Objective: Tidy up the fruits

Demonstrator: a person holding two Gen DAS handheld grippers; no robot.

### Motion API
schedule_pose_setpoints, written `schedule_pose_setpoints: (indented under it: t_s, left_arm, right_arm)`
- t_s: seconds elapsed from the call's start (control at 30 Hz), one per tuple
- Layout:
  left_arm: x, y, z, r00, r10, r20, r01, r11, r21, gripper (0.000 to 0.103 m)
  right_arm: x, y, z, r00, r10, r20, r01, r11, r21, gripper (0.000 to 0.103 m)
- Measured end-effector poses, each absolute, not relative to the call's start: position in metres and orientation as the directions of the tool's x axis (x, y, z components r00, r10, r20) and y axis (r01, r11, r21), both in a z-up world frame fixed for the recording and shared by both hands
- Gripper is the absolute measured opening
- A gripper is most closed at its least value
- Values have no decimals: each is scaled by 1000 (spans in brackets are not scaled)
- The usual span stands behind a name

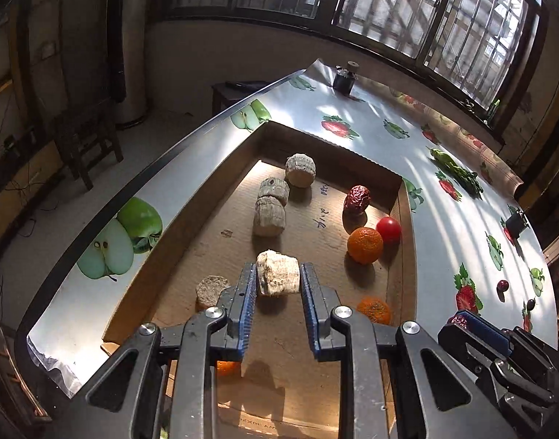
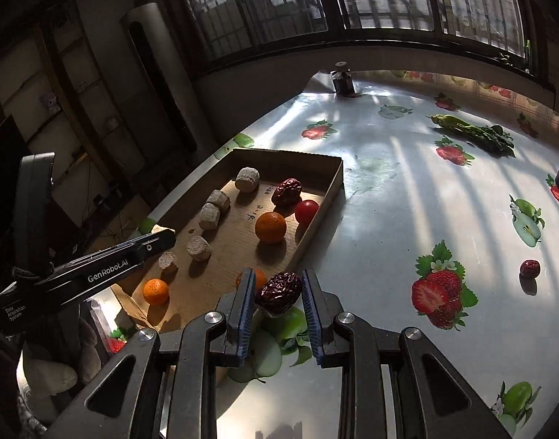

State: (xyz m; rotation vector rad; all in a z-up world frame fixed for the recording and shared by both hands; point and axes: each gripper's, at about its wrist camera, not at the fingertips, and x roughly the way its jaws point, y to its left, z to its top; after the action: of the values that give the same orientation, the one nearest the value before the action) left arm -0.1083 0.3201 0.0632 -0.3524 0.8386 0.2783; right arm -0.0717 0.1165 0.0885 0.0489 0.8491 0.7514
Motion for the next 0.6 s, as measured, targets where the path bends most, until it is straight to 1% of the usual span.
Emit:
schedule_pose_setpoints:
  t_s: [0.17,0.27,0.4,0.5,0.53,0.57,0.6]
  left_arm:
    - [-93,327,51,615,87,-784,-372,908,-191,23]
    - [-89,328,43,595,81,-800,-375,908,-187,23]
    - [-90,331,41,594,57,-803,-371,904,-210,24]
    - [-93,334,45,611,24,-791,-361,898,-252,34]
    - [-94,335,47,617,16,-787,-357,897,-261,42]
    - [-95,335,49,622,13,-783,-355,896,-266,50]
    - [-97,334,52,628,13,-778,-353,896,-269,53]
  right_arm:
    - [-81,162,67,359,615,-703,-645,707,290,28]
    - [-82,176,56,346,603,-719,-664,699,267,28]
    - [-82,184,48,335,600,-726,-672,693,262,29]
    - [-81,184,47,320,615,-720,-677,680,281,29]
    - [-82,183,47,322,620,-715,-677,679,284,30]
    - [-82,181,49,329,622,-710,-675,681,284,33]
    - [-82,179,51,338,624,-704,-673,684,283,36]
